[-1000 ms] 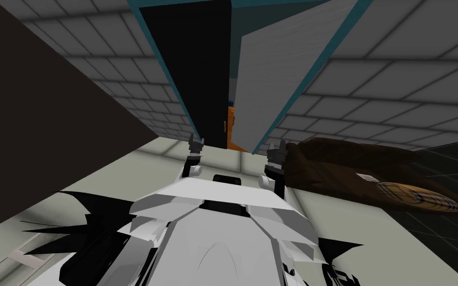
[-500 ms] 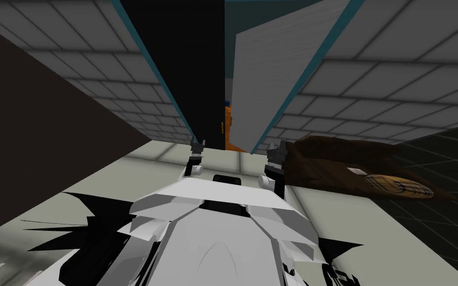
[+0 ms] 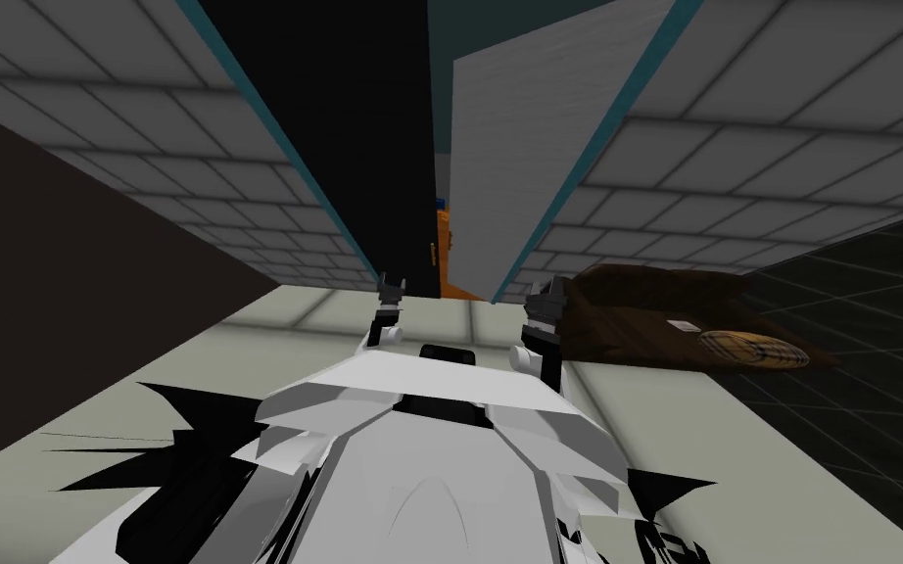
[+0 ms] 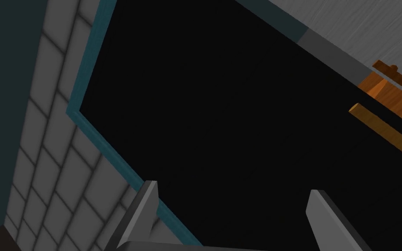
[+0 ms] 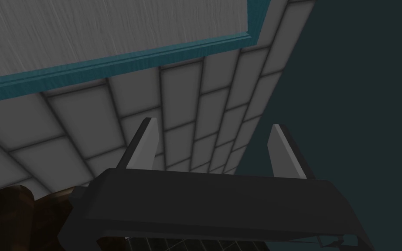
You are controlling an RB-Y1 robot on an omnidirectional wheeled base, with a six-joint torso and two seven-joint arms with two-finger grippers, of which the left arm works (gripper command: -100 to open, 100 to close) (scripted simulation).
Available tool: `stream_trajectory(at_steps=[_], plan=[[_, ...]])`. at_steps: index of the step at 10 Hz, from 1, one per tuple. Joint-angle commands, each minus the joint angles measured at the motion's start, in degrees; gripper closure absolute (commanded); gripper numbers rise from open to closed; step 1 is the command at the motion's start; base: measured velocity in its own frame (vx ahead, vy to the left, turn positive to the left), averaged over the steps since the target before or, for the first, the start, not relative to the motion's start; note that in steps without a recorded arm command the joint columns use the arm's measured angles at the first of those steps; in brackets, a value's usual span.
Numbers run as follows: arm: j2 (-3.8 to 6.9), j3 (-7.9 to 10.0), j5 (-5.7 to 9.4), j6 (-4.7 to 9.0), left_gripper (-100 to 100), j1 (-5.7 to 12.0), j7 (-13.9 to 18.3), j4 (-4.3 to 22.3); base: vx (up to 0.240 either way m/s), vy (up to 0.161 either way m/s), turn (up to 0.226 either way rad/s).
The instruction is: Push the door open
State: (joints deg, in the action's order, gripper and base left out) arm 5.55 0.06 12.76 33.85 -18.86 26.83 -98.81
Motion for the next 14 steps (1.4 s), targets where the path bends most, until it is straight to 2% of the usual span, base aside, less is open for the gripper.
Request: stream_trajectory(at_steps=[1, 14], plan=[[-0.17, -0.11, 1.12, 0.81, -100, 0.89, 1.4, 2.3, 0.093, 0.034, -0.135], [-0.96, -0.29, 10.56, 6.86, -100, 7.17, 13.2, 20.1, 0.086, 0.054, -0.126]])
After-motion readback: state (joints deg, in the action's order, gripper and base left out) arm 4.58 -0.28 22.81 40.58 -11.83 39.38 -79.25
